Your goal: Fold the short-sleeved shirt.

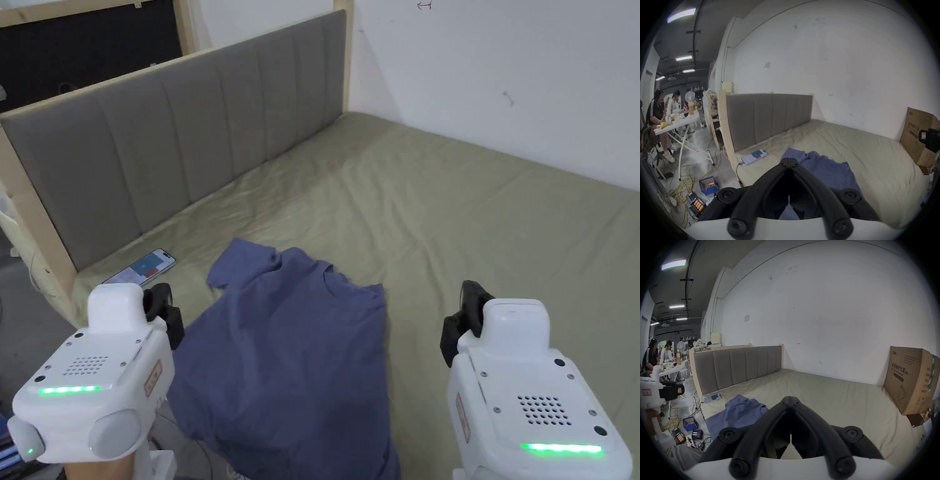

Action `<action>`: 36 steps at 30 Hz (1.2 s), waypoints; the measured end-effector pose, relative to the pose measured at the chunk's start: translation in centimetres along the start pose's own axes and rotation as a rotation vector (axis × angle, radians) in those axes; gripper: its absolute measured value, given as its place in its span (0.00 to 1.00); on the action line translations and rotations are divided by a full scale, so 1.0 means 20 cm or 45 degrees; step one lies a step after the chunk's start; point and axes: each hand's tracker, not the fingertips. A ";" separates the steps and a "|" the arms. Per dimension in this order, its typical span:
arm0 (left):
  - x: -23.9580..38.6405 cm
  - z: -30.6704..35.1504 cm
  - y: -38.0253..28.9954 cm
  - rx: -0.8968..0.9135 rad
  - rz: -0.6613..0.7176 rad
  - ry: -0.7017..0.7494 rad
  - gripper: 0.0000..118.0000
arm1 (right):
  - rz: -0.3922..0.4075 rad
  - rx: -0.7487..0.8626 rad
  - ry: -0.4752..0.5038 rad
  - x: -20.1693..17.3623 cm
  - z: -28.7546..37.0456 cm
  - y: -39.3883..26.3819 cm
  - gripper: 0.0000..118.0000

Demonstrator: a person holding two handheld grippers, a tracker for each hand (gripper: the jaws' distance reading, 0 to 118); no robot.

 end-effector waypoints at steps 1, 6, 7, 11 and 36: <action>0.01 -0.03 0.00 -0.040 -0.002 -0.021 0.00 | 0.004 -0.003 -0.006 0.01 0.00 0.00 0.00; 0.15 -0.22 -0.01 -0.187 -0.038 -0.067 0.14 | 0.010 -0.025 -0.059 0.11 -0.02 -0.02 0.00; 0.18 -0.27 -0.02 -0.233 -0.037 -0.076 0.31 | 0.008 -0.029 -0.070 0.12 -0.02 -0.03 0.00; 0.30 -0.51 -0.09 -0.502 -0.002 -0.105 0.81 | 0.005 -0.053 -0.120 0.20 -0.05 -0.05 0.00; 0.52 -0.85 -0.43 -0.879 0.077 -0.258 0.02 | -0.054 -0.187 -0.294 0.56 -0.04 -0.22 0.00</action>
